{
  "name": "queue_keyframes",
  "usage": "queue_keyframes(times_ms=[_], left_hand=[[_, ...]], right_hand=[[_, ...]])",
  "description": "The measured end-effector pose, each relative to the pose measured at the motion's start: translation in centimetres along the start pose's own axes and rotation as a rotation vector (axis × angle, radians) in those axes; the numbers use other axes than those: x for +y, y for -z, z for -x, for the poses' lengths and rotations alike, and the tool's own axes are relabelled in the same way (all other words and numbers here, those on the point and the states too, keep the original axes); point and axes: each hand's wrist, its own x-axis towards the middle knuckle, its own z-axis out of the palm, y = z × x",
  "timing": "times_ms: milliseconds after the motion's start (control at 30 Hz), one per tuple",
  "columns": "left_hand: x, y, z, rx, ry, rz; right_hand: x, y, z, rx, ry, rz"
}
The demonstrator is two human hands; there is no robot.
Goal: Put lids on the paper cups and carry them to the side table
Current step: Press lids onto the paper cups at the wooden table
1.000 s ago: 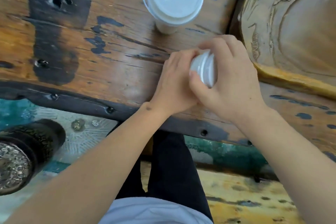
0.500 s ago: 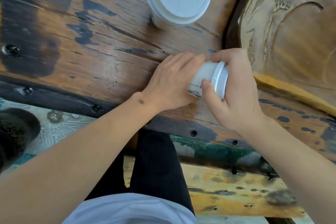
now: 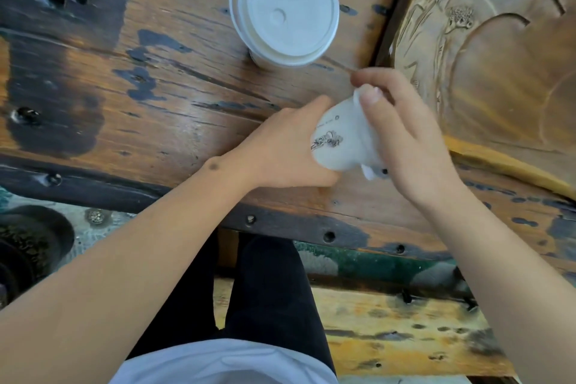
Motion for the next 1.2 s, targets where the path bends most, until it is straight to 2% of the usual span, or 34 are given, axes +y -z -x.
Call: queue_keyframes(times_ms=[67, 133, 300, 467, 600, 700, 767, 867, 967, 1000, 1100, 1133, 1200], left_hand=[[0.2, 0.9, 0.7, -0.112, 0.015, 0.28], [0.2, 1.3, 1.5, -0.171, 0.008, 0.434], [-0.8, 0.5, 3.0, -0.192, 0.045, 0.507], [-2.2, -0.6, 4.2, -0.17, 0.072, 0.47], [-1.3, 0.0, 4.5, -0.137, 0.076, 0.461], [1.0, 0.4, 4.1, -0.054, 0.093, 0.757], [2.6, 0.1, 3.6, -0.03, 0.111, 0.673], [3.8, -1.0, 3.2, 0.035, 0.186, 0.34], [3.4, -1.3, 4.2, 0.036, 0.168, 0.331], [2.7, -0.9, 4.6, 0.1, 0.206, 0.347], [-0.3, 0.9, 4.9, 0.528, 0.349, 0.369], [-1.4, 1.6, 4.4, 0.618, 0.349, 0.363], [-3.1, 3.0, 2.8, 0.676, 0.264, 0.311]], right_hand=[[-0.2, 0.2, 0.3, -0.013, 0.088, -0.135], [0.0, -0.3, 0.4, -0.033, 0.124, -0.134], [1.0, -2.3, 1.1, -0.051, 0.144, -0.017], [1.5, -3.8, 2.0, -0.126, 0.109, -0.059], [0.8, -1.8, 1.8, -0.211, 0.003, -0.327], [1.5, -1.2, 2.6, -0.002, -0.079, -0.736], [2.0, -2.2, 3.3, 0.089, -0.165, -0.824], [2.2, -4.1, 3.9, 0.157, -0.26, -0.92], [1.8, -4.4, 3.6, 0.233, -0.282, -0.969], [1.7, -4.3, 3.5, 0.258, -0.293, -0.995], [2.0, -3.8, 2.7, 0.322, -0.317, -1.029], [2.2, -3.7, 2.4, 0.331, -0.322, -1.024], [2.7, -3.8, 1.8, 0.354, -0.323, -0.998]])
